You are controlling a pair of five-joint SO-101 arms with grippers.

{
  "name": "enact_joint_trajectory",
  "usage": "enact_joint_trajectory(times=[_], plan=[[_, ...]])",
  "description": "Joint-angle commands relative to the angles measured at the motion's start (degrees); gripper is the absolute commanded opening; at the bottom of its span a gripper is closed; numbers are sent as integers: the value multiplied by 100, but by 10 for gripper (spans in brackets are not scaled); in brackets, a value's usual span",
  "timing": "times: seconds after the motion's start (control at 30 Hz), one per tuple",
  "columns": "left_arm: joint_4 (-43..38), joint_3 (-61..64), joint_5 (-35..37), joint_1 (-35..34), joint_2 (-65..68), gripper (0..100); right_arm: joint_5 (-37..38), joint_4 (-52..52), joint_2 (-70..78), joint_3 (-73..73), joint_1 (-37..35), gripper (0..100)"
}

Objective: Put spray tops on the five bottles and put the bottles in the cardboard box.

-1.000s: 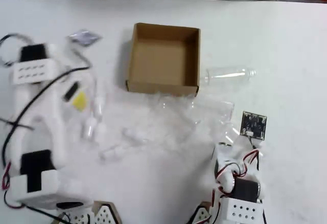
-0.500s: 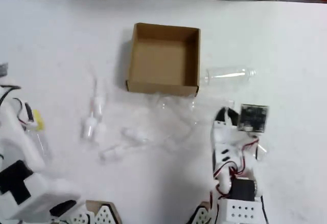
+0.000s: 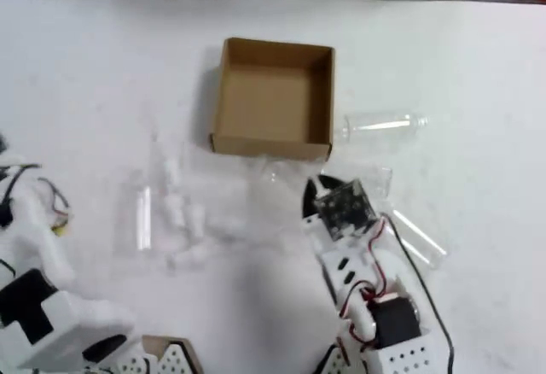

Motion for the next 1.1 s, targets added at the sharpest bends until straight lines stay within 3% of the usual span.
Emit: enact_joint_trajectory(times=[0.0,0.17,0.33,0.5,0.7,0.9,1.07], plan=[[-70,-88,53,-57,-136,25,44,40,1657,-1266,-277,20],[149,-167,53,-40,-180,114,35,75,3231,-2295,-303,17],[1257,-1037,53,40,-180,159,-378,822,3626,-2462,-708,20],[1978,-1670,44,673,-180,153,-387,1297,3609,-2365,-611,21],[2637,-2180,44,1560,-189,142,-396,286,3653,-1468,-497,19],[2716,-2330,-290,2387,-251,135,-396,259,3653,-1451,-453,21],[2681,-1829,-466,2976,-1385,138,-396,251,3653,-1424,-470,21]])
